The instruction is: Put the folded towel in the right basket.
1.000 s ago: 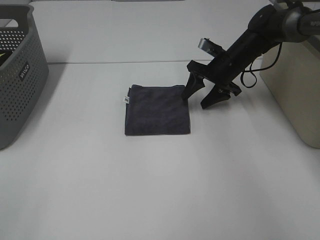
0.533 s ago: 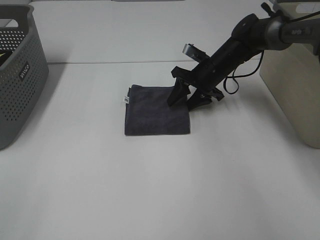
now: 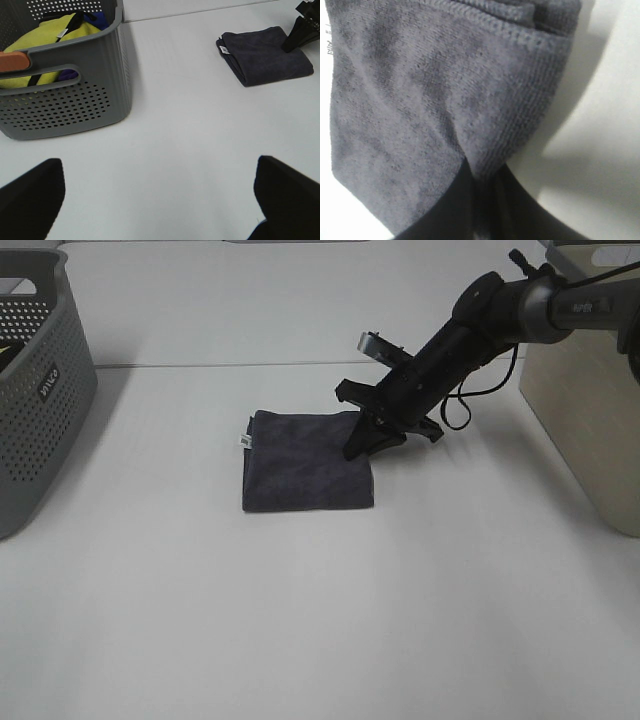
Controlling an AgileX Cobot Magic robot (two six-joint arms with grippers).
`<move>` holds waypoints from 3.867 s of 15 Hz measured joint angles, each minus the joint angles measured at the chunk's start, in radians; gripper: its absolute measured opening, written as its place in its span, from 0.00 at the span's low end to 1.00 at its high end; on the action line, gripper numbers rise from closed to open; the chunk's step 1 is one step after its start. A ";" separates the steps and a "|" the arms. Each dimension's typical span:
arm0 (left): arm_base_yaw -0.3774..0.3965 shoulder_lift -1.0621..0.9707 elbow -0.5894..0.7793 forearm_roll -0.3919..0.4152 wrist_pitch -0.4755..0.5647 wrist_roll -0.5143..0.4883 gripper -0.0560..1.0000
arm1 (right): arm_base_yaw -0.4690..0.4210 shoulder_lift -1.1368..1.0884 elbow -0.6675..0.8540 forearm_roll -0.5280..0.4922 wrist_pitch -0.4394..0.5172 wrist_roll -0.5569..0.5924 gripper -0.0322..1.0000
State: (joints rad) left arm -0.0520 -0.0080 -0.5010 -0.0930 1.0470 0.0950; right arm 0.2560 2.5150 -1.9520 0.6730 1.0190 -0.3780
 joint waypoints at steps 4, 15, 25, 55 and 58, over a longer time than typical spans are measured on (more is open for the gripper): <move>0.000 0.000 0.000 0.000 0.000 0.000 0.98 | -0.001 -0.149 0.003 -0.041 0.031 -0.001 0.07; 0.000 0.000 0.000 0.000 0.000 0.000 0.98 | -0.113 -0.690 0.003 -0.359 0.123 0.106 0.07; 0.000 0.000 0.000 0.000 0.000 0.000 0.98 | -0.534 -0.761 0.003 -0.353 0.174 0.107 0.07; 0.000 0.000 0.000 0.000 0.000 0.000 0.98 | -0.281 -0.907 0.107 -0.493 0.201 0.292 0.78; 0.000 0.000 0.000 0.000 0.000 0.000 0.98 | -0.281 -1.070 0.348 -0.500 0.200 0.296 0.78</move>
State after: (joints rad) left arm -0.0520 -0.0080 -0.5010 -0.0930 1.0470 0.0950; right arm -0.0250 1.4450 -1.6040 0.1730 1.2190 -0.0820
